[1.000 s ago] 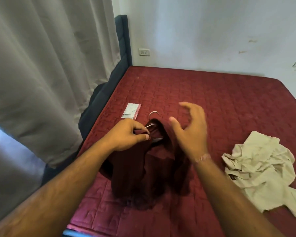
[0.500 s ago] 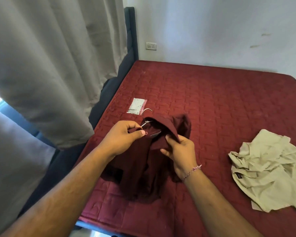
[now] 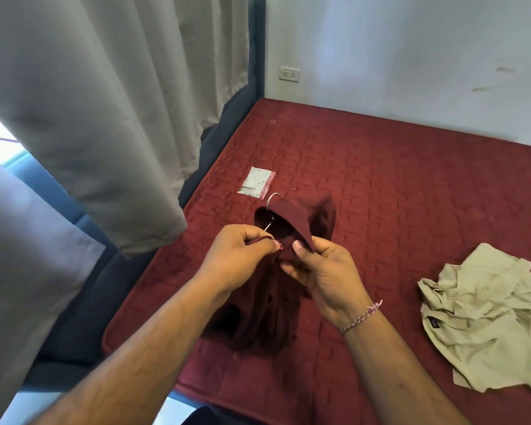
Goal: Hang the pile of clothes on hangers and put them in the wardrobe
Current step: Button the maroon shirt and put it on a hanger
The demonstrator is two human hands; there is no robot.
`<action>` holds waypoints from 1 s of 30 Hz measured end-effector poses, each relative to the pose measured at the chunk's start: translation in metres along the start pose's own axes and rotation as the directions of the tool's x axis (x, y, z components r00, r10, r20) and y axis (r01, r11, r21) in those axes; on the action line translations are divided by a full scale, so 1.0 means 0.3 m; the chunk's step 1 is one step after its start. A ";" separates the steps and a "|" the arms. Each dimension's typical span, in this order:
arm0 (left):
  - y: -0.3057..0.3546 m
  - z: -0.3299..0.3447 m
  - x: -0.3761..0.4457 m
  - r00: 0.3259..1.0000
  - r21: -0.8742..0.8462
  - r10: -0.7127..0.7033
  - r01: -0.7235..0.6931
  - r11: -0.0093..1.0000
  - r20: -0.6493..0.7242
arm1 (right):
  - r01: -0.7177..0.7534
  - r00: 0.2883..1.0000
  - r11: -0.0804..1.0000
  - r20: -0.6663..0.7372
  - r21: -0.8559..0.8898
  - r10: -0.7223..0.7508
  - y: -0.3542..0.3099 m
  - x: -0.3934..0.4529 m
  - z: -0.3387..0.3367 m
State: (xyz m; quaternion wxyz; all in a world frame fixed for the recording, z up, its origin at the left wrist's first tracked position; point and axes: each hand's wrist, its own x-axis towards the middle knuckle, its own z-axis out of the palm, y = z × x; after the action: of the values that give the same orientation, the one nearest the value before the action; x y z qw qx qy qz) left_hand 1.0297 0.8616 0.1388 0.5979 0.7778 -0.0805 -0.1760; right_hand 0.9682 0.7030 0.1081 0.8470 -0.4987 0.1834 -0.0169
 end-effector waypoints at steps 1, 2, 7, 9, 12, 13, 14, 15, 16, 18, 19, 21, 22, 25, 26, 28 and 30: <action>-0.003 -0.005 0.000 1.000 -0.010 0.002 -0.002 1.000 -0.009 | 0.000 1.000 1.000 0.003 -0.005 0.000 -0.001 0.003 0.010; -0.006 -0.011 0.003 1.000 -0.017 -0.002 0.001 1.000 -0.015 | 0.002 1.000 1.000 0.001 -0.014 -0.002 -0.004 0.006 0.024; -0.035 -0.098 0.029 0.999 -0.150 -0.045 0.049 0.987 0.030 | 0.021 0.999 0.997 -0.032 -0.071 -0.023 0.006 0.042 0.125; -0.044 -0.143 0.047 0.998 -0.173 -0.054 0.059 0.983 0.036 | 0.025 0.999 0.996 -0.043 -0.084 -0.029 0.022 0.064 0.175; -0.068 -0.210 0.082 0.998 -0.163 -0.060 0.061 0.985 0.009 | 0.025 0.998 0.995 -0.057 -0.097 -0.031 0.049 0.096 0.248; -0.079 -0.240 0.097 0.998 -0.159 -0.065 0.065 0.985 0.002 | 0.027 0.997 0.995 -0.065 -0.099 -0.034 0.060 0.110 0.278; -0.085 -0.259 0.106 0.998 -0.161 -0.067 0.066 0.985 0.003 | 0.031 0.997 0.994 -0.073 -0.104 -0.039 0.068 0.118 0.300; -0.089 -0.288 0.118 0.998 -0.166 -0.069 0.070 0.984 0.010 | 0.036 0.996 0.994 -0.083 -0.105 -0.045 0.079 0.130 0.326; -0.092 -0.299 0.124 0.997 -0.179 -0.069 0.071 0.981 0.018 | 0.044 0.995 0.993 -0.089 -0.108 -0.054 0.081 0.135 0.336; -0.100 -0.344 0.141 0.997 -0.184 -0.059 0.067 0.981 0.046 | 0.055 0.992 0.992 -0.104 -0.115 -0.067 0.096 0.154 0.367; -0.105 -0.361 0.149 0.998 -0.168 -0.048 0.055 0.984 0.050 | 0.060 0.992 0.990 -0.104 -0.125 -0.074 0.101 0.160 0.380; -0.117 -0.406 0.174 0.999 -0.076 -0.001 0.004 0.997 0.038 | 0.065 0.988 0.989 -0.128 -0.129 -0.082 0.118 0.176 0.419; -0.122 -0.421 0.185 0.999 -0.034 0.016 -0.015 0.999 0.032 | 0.071 0.987 0.990 -0.136 -0.126 -0.088 0.125 0.179 0.435; -0.123 -0.463 0.210 0.999 -0.049 -0.003 0.006 0.999 0.047 | 0.080 0.980 0.993 -0.174 -0.083 -0.094 0.143 0.188 0.486; -0.123 -0.474 0.215 0.998 -0.083 -0.025 0.030 0.996 0.062 | 0.081 0.979 0.995 -0.181 -0.064 -0.092 0.148 0.192 0.496; -0.124 -0.501 0.219 0.994 -0.141 -0.047 0.061 0.988 0.098 | 0.080 0.977 0.996 -0.194 -0.048 -0.088 0.157 0.196 0.515; -0.123 -0.524 0.222 0.991 -0.174 -0.039 0.061 0.983 0.129 | 0.080 0.972 0.995 -0.217 -0.055 -0.090 0.162 0.198 0.531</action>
State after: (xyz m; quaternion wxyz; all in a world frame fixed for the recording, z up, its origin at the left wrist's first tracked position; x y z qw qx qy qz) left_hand 1.1464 0.9910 0.1267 0.6540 0.7107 -0.0824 -0.2459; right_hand 1.0683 0.8484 0.1186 0.8085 -0.5204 0.2542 -0.1040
